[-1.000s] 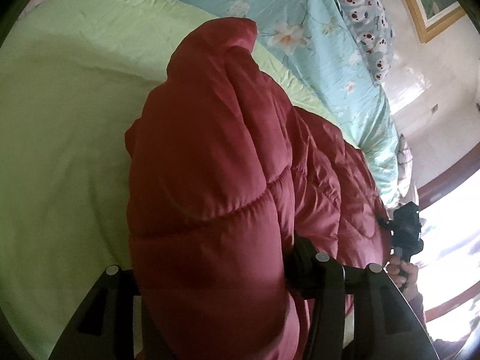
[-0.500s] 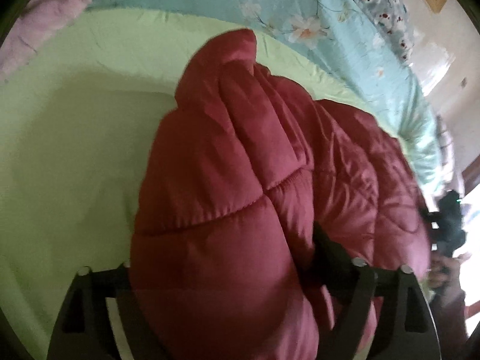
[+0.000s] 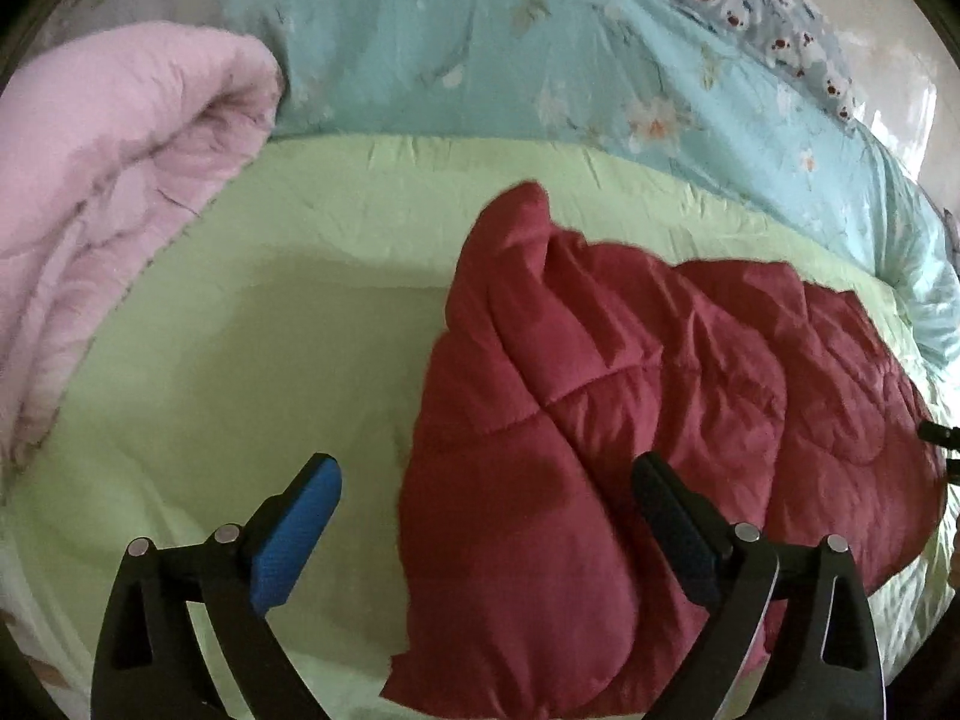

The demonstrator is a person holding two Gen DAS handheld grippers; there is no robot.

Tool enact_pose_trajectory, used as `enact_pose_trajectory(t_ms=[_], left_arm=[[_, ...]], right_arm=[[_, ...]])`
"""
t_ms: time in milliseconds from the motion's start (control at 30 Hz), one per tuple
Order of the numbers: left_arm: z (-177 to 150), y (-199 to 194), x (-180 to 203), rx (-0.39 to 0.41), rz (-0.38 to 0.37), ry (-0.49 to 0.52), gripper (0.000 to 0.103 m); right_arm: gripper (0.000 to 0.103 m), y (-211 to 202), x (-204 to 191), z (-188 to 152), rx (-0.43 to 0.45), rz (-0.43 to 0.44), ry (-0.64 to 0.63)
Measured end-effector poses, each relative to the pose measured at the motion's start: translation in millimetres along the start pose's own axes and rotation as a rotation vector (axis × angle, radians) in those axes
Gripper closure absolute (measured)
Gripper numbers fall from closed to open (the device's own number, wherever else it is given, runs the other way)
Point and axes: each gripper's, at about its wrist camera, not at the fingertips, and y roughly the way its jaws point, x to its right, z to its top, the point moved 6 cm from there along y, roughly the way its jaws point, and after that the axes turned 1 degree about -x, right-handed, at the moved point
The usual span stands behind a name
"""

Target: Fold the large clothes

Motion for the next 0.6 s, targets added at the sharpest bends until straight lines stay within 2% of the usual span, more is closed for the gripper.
enact_pose_trajectory(t_ms=[167, 333, 433, 600], left_arm=[[-6.7, -29.1, 7.3, 0.05, -0.027, 0.029, 0.005], [-16.6, -44.4, 34.1, 0.065, -0.075, 0.077, 0.005], [-21.0, -45.3, 49.4, 0.061, -0.099, 0.107, 0.005], [-31.4, -38.9, 69.2, 0.044, -0.119, 0.154, 0.005]], right_arm=[[0.018, -25.5, -11.7, -4.0, 0.081, -0.127, -0.084], [0.018, -52.2, -33.4, -5.3, 0.193, -0.219, -0.166], [0.018, -58.5, -54.6, -8.2, 0.228, -0.218, -0.215], [0.017, -42.7, -99.7, -21.2, 0.199, -0.166, -0.325]])
